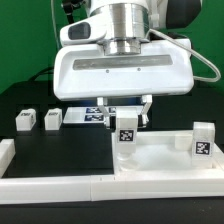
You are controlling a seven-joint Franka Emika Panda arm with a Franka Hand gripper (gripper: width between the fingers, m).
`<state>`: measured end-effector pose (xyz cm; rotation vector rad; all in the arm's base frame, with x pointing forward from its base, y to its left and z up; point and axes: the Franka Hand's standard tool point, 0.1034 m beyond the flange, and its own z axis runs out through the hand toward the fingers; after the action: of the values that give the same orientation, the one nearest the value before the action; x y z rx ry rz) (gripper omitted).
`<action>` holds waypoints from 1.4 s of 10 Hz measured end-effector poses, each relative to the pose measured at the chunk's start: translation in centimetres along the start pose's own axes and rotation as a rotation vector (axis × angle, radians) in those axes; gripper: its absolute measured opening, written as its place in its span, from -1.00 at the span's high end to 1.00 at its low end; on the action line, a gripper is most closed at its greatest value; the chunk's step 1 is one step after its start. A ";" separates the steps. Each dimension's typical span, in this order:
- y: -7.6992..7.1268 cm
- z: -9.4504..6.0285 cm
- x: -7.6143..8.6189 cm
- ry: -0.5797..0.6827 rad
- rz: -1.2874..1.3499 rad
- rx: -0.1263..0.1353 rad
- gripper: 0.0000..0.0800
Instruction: Assemble square table
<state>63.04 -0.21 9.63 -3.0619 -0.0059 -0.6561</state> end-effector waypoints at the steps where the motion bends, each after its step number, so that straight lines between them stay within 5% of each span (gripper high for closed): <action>1: -0.1 0.1 -0.1 0.003 0.003 0.000 0.27; 4: -1.0 1.4 -0.8 0.019 0.001 -0.002 0.27; 12: -1.0 1.5 -2.1 0.115 0.024 -0.038 0.27; 13: -1.0 1.5 -2.1 0.115 0.024 -0.038 0.07; 14: -1.0 1.5 -2.1 0.114 0.024 -0.038 0.07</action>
Offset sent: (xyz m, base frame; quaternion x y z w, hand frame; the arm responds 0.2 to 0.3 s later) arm 0.0099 0.0021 -0.0074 -0.0105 0.0184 0.0104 0.9997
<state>61.73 0.84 7.38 -3.0498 0.0453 -0.8384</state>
